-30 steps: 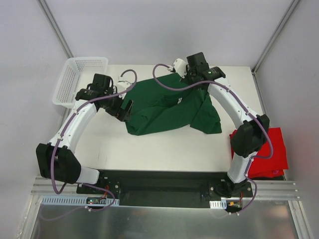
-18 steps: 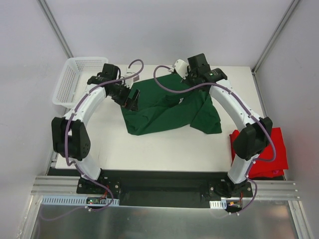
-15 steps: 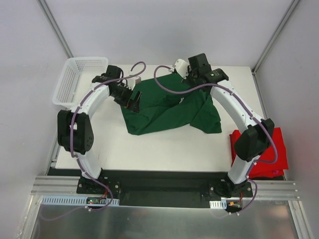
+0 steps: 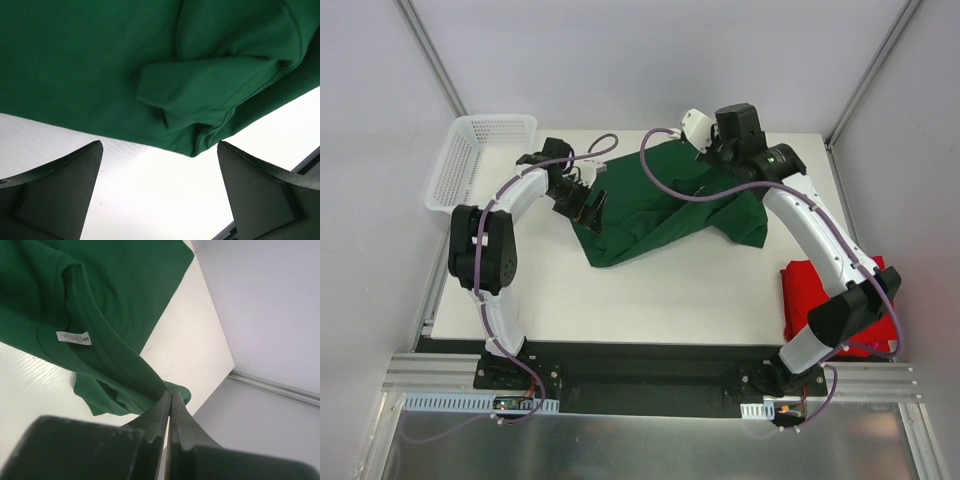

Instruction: Fold and stack the t-shirts

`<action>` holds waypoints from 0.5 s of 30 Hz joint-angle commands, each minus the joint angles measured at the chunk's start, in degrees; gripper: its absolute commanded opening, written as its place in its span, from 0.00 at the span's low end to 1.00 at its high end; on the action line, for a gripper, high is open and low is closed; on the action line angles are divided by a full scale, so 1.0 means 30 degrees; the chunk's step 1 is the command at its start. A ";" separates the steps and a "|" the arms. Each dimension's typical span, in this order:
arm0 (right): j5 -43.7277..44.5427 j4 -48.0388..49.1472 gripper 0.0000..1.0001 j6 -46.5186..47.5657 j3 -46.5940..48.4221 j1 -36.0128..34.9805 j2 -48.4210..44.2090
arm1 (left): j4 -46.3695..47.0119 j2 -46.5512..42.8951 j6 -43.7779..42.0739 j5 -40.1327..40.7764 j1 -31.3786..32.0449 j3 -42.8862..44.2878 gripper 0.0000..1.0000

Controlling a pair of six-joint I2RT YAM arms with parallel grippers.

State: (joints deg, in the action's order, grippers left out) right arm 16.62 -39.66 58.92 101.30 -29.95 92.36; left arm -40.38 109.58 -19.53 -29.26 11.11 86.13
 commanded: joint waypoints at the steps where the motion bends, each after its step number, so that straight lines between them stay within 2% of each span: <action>1: 0.1138 0.1207 0.01 0.0487 -0.0072 -0.0326 -0.1839 | -0.0104 0.0270 -0.0580 0.0172 -0.0218 0.0909 0.99; 7: 0.1724 0.1296 0.01 0.0518 -0.0980 -0.0590 -0.3186 | -0.0017 0.0446 -0.0083 -0.0588 -0.0219 0.1407 0.99; 11: 0.1638 0.1004 0.01 0.0080 -0.3084 -0.0766 -0.4153 | -0.0045 0.0359 -0.0081 -0.0562 -0.0218 0.1525 0.99; 15: 0.0322 -0.2352 0.01 -0.0653 -0.3502 -0.1059 -0.4855 | 0.0013 0.0007 -0.0433 -0.0269 -0.0218 0.1175 0.99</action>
State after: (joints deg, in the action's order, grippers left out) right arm 19.49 -39.44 59.18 91.55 -32.05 81.06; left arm -40.01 110.74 -19.94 -29.50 11.11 88.92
